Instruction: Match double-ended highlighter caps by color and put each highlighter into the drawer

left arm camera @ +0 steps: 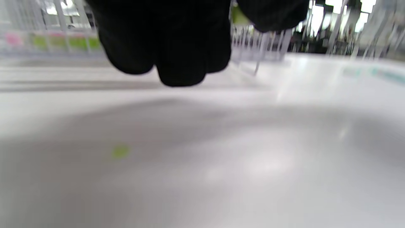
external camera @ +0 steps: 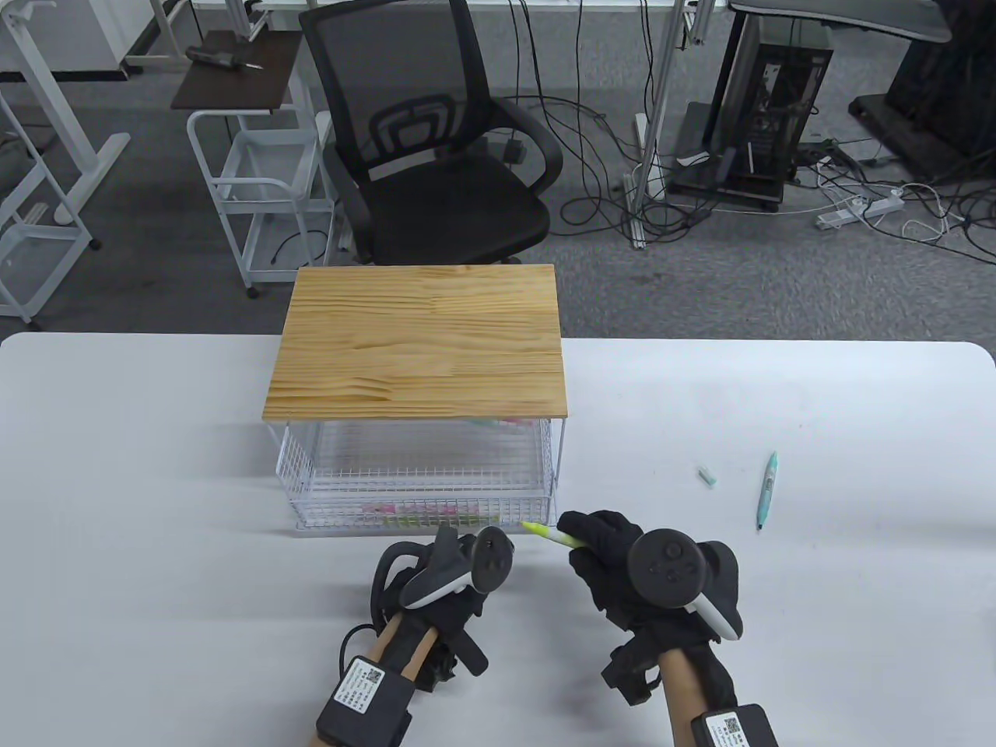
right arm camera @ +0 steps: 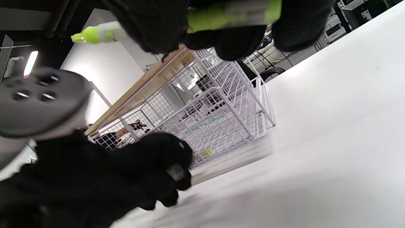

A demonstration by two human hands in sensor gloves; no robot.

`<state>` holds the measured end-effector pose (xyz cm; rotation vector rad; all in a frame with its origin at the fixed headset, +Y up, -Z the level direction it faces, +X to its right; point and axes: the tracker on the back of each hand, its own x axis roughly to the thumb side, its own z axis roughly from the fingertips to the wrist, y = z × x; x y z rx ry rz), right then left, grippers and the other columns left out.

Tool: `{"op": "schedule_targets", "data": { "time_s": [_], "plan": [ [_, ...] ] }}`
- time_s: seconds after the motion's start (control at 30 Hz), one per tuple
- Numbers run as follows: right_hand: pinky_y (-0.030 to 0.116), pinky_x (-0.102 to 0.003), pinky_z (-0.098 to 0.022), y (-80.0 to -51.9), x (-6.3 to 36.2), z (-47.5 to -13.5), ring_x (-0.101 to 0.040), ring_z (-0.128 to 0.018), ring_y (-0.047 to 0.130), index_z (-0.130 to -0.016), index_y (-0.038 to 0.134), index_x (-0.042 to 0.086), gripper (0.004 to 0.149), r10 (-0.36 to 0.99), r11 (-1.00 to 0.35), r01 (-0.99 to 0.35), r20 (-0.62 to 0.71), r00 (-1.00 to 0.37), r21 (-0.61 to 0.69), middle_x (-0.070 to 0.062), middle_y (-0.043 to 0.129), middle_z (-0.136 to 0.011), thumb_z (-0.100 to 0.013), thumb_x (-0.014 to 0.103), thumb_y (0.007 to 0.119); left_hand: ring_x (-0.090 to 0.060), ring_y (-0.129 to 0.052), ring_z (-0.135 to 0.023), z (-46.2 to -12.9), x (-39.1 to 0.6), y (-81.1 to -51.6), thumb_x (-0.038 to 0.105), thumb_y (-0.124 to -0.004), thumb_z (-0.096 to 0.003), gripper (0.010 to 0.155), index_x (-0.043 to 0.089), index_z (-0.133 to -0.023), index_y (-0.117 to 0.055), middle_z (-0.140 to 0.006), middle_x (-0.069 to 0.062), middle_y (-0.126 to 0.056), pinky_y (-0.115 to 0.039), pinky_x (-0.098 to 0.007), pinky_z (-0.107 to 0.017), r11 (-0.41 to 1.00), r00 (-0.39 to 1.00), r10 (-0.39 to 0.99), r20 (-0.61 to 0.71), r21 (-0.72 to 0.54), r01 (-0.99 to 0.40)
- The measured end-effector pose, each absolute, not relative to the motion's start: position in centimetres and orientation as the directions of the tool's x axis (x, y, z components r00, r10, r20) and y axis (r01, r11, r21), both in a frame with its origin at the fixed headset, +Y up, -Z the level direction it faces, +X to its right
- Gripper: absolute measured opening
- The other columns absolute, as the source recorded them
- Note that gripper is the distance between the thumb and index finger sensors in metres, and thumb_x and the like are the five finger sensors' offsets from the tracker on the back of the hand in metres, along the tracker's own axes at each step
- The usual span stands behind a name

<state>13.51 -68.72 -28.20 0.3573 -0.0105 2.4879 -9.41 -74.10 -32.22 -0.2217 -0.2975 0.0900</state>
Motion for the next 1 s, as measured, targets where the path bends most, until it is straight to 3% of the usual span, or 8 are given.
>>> {"op": "schedule_targets", "data": {
  "time_s": [0.13, 0.47, 1.0],
  "plan": [
    [0.070, -0.062, -0.067, -68.8, 13.1, -28.2, -0.035, -0.088, 0.077, -0.104, 0.061, 0.031, 0.051, 0.554, -0.828, -0.557, 0.262, -0.791, 0.069, -0.010, 0.067, -0.102, -0.055, 0.030, 0.074, -0.022, -0.090, -0.086, -31.7, -11.5, -71.6, 0.036, -0.063, -0.0532, 0.048, 0.045, -0.099, -0.050, -0.106, -0.005, -0.078, -0.080, -0.048, -0.070, 0.952, 0.918, 0.293, 0.267, -0.168, -0.254],
    [0.070, -0.062, -0.066, -69.0, 13.3, -28.2, -0.035, -0.088, 0.077, -0.104, 0.060, 0.031, 0.051, 0.523, -0.847, -0.528, 0.258, -0.812, 0.055, -0.010, 0.067, -0.102, -0.054, 0.030, 0.074, -0.016, -0.095, -0.074, -31.0, -14.4, -68.0, 0.036, -0.064, -0.0543, 0.050, 0.032, -0.103, -0.055, -0.091, 0.002, -0.087, -0.083, -0.044, -0.066, 0.905, 0.865, 0.425, 0.267, -0.116, -0.409],
    [0.070, -0.061, -0.066, -69.5, 12.2, -28.1, -0.034, -0.087, 0.078, -0.103, 0.062, 0.031, 0.051, 0.446, -0.894, -0.441, 0.271, -0.853, 0.080, -0.010, 0.068, -0.102, -0.054, 0.030, 0.074, -0.015, -0.096, -0.072, -29.9, -13.0, -67.1, 0.037, -0.063, -0.0546, 0.050, 0.030, -0.103, -0.057, -0.090, 0.002, -0.088, -0.083, -0.044, -0.066, 0.913, 0.841, 0.404, 0.360, -0.097, -0.397]
  ]
}}
